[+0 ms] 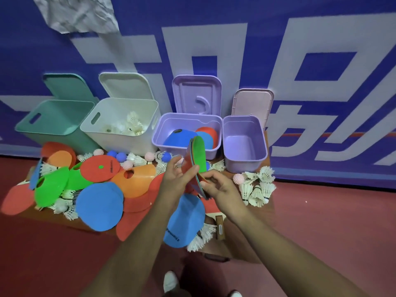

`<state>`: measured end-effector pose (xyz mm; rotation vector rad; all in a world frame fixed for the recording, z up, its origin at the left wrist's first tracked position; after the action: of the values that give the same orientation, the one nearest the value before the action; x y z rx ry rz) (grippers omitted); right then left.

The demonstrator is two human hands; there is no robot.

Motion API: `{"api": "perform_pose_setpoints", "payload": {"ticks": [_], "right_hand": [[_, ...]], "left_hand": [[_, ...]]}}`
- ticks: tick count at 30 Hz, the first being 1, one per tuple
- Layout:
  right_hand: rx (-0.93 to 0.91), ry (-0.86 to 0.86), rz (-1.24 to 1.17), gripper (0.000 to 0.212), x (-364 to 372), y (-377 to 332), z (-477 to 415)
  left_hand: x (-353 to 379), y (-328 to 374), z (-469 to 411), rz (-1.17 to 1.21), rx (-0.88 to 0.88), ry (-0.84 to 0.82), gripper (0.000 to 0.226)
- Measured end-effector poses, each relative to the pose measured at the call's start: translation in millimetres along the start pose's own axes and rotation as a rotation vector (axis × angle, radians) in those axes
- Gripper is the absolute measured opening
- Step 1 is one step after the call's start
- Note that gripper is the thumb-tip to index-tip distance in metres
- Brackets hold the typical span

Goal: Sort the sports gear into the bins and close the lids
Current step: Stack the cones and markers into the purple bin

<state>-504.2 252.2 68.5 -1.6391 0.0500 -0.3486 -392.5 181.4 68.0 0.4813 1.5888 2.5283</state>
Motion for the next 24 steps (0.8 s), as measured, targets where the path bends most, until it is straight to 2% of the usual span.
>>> {"api": "perform_pose_setpoints", "payload": {"ticks": [2, 4, 6, 8, 10, 13, 16, 18, 19, 21, 23, 24], "right_hand": [[0.004, -0.034, 0.019, 0.015, 10, -3, -4], [0.010, -0.078, 0.064, 0.024, 23, -7, -11], [-0.079, -0.105, 0.263, 0.031, 34, -16, -23], [-0.220, -0.045, 0.490, 0.029, 35, -32, -38], [-0.273, 0.039, 0.531, 0.026, 34, -39, -59], [-0.180, 0.163, 0.311, 0.026, 25, -33, -101], [-0.012, 0.333, -0.004, 0.028, 6, -10, -146], [0.103, 0.416, -0.234, 0.027, 0, 9, -170], [0.152, 0.441, -0.340, 0.028, -1, 20, -183], [0.211, 0.468, -0.543, 0.032, 0, 39, -208], [0.281, 0.538, -0.663, 0.039, -4, 64, -223], [0.316, 0.581, -0.672, 0.042, -8, 77, -229]], "left_hand": [[-5, 7, 0, 0.024, 0.006, 0.040, 0.057], [-12, 17, -3, 0.073, 0.034, 0.086, 0.057], [-21, 29, -8, 0.105, 0.100, 0.126, 0.050], [-20, 43, -15, 0.050, 0.166, 0.105, 0.048], [-18, 60, -31, -0.036, 0.221, 0.057, 0.042], [-27, 85, -67, -0.169, 0.246, 0.007, 0.043], [-61, 99, -117, -0.372, 0.285, 0.130, 0.038], [-95, 93, -155, -0.485, 0.185, 0.260, 0.040], [-107, 86, -176, -0.512, 0.082, 0.264, 0.050], [-111, 57, -214, -0.324, -0.153, 0.113, 0.068], [-95, 44, -237, -0.112, -0.253, -0.056, 0.053], [-91, 46, -247, -0.061, -0.260, -0.090, 0.044]]}}
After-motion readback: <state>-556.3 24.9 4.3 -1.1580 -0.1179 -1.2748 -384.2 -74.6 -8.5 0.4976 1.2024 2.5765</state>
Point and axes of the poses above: each hand's wrist, its own z-axis away from the middle knuckle, its own x-axis out of the palm, y = z × x, the point moved 10 cm from there along -z, towards the middle knuckle, and after that the axes turned 5 degrees about -x, right-handed, at the moved point
